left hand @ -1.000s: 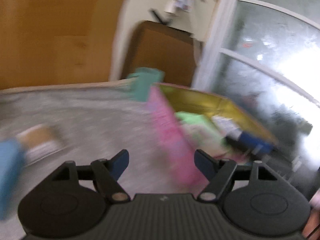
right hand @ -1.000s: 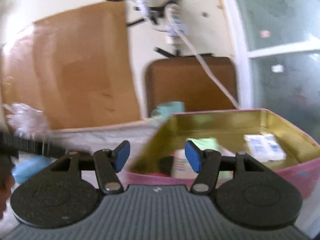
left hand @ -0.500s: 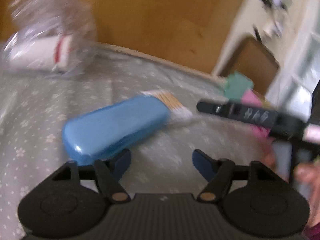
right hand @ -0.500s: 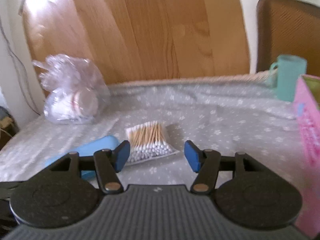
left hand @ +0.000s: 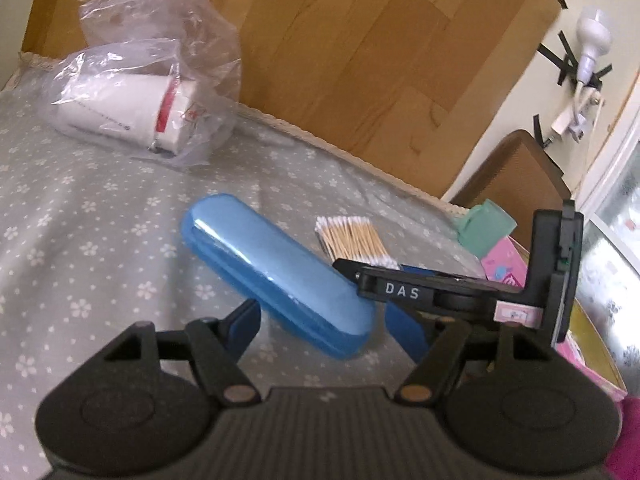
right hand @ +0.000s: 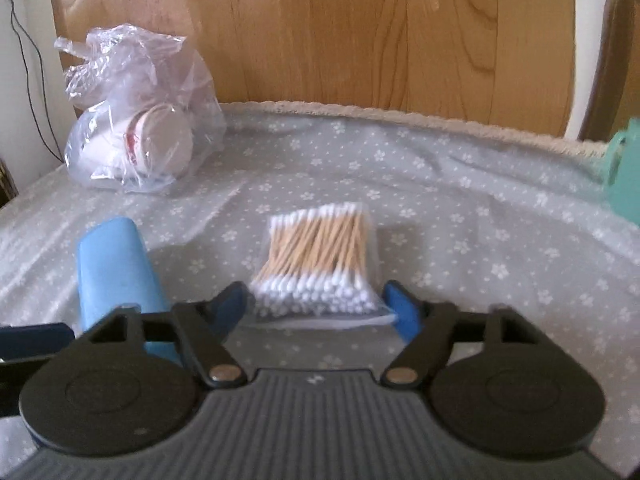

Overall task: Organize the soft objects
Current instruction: 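Grasp the cotton swab pack with the right tool, then drop the cotton swab pack into the pink tin with the right tool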

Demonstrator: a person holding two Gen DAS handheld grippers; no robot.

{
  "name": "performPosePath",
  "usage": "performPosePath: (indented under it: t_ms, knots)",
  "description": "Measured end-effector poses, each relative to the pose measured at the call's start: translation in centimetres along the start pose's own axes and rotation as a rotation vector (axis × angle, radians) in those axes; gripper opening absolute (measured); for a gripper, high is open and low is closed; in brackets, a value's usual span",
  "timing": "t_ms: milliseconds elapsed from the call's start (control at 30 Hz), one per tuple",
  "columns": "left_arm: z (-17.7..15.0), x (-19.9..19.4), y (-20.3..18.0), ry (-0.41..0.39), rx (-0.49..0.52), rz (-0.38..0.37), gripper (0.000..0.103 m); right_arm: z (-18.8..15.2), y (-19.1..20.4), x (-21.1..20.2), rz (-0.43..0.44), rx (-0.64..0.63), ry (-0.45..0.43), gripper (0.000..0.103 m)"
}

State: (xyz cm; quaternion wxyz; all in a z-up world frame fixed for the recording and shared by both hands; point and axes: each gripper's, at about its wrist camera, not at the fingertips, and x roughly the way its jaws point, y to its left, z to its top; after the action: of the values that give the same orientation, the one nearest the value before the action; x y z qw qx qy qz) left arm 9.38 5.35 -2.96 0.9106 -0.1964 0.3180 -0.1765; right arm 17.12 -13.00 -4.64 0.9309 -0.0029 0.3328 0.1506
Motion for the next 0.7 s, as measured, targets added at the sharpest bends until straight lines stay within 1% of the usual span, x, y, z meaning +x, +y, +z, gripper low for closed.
performPosePath:
  t_ms: [67,100,167,233,267,333,433,533,567,633,700]
  knots:
    - [0.0,-0.2,0.0,-0.008,0.001,-0.007,0.071,-0.2,0.1,-0.5,-0.015,-0.011,-0.010,0.067]
    - [0.0,-0.1,0.1,-0.011,0.001,-0.012,0.071,-0.4,-0.1,-0.9,-0.015,0.005,-0.015,0.065]
    - [0.0,-0.3,0.0,-0.018,0.007,-0.026,0.071,-1.0,-0.9,-2.2,-0.019,0.034,-0.029,0.057]
    - [-0.3,-0.5,-0.4,-0.025,0.028,-0.057,0.071,-1.9,-1.8,-3.8,-0.036,0.062,-0.028,0.057]
    - [-0.3,-0.7,-0.6,-0.025,0.042,-0.079,0.071,-2.6,-2.3,-4.9,-0.045,0.077,-0.026,0.057]
    - [-0.6,-1.0,-1.4,-0.017,0.072,-0.147,0.071,-4.4,-2.8,-7.6,-0.052,0.086,-0.024,0.057]
    - [-1.4,-1.6,-3.1,0.015,0.130,-0.275,0.071,-8.2,-3.6,-12.5,-0.053,0.079,-0.029,0.057]
    - [-2.7,-2.3,-6.0,0.072,0.185,-0.374,0.071,-12.2,-4.1,-17.5,-0.053,0.095,-0.051,0.057]
    - [-3.3,-2.4,-7.1,0.100,0.192,-0.407,0.073,-13.5,-4.3,-18.9,-0.061,0.102,-0.056,0.057]
    - [-4.7,-2.2,-9.3,0.170,0.202,-0.477,0.074,-15.5,-4.7,-21.0,-0.074,0.140,-0.070,0.059]
    - [-6.5,-1.6,-11.8,0.253,0.221,-0.525,0.074,-17.1,-5.0,-22.4,-0.095,0.164,-0.090,0.064]
